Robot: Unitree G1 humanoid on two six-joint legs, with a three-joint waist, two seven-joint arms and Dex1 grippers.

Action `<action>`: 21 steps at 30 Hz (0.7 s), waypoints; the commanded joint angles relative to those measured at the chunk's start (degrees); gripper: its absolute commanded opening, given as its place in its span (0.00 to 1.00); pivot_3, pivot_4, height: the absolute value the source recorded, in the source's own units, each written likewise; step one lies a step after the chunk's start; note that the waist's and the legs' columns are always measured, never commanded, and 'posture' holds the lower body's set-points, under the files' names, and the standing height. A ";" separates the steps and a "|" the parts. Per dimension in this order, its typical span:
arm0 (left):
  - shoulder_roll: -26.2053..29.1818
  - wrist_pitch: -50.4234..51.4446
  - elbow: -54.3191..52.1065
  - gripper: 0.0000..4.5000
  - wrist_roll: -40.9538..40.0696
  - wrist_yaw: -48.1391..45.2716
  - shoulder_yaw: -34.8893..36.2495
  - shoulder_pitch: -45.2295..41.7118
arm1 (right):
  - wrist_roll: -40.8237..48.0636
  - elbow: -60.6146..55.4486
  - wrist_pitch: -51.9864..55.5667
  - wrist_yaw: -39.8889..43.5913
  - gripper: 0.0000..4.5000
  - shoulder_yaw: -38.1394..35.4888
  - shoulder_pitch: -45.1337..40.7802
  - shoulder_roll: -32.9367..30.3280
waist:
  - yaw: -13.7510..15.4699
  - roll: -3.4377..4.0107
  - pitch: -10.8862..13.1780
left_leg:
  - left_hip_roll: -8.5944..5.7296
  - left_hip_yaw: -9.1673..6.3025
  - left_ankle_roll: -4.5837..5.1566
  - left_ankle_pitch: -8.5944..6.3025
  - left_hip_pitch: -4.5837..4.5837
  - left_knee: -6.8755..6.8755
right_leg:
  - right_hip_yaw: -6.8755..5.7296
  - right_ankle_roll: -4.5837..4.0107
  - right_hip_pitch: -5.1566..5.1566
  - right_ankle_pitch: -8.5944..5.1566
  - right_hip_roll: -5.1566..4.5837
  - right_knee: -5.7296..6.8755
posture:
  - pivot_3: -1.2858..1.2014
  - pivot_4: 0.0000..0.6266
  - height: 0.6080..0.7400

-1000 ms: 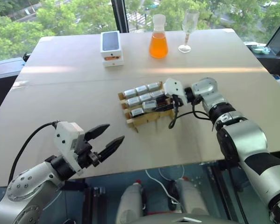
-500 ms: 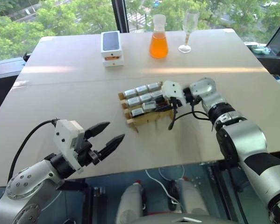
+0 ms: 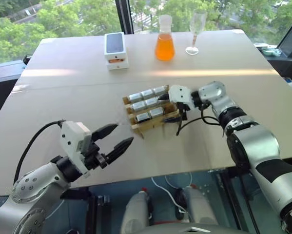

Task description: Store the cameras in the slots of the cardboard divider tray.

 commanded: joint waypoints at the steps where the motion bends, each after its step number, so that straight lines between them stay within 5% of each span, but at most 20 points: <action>1: 0.63 -0.80 0.04 0.75 -0.38 -0.06 -0.24 -0.70 | 1.88 -0.90 0.24 0.73 0.99 -2.09 -2.04 -0.93 | -0.01 0.00 0.00 | 0.00 0.00 0.00 0.00 0.00 0.00 | 0.00 0.00 0.00 0.00 0.00 0.00 | 0.52 0.24 1.00; 12: 1.79 -0.90 2.32 0.75 -0.48 -1.09 -1.05 -3.69 | 15.87 -4.89 8.02 9.97 0.99 -14.35 1.66 -7.76 | 0.28 0.00 0.00 | -0.01 -0.01 0.00 0.00 -0.02 0.00 | -0.02 0.00 0.01 0.00 0.00 -0.03 | 0.52 0.24 1.00; 21: 2.37 -1.51 6.26 0.75 0.40 -3.19 -4.21 -8.59 | 13.93 -13.87 14.58 -26.26 0.99 -17.24 14.56 -15.53 | 0.12 0.01 0.01 | -0.05 0.02 0.00 0.00 -0.04 0.00 | 0.00 0.01 0.01 0.00 -0.02 -0.05 | 0.52 0.24 1.00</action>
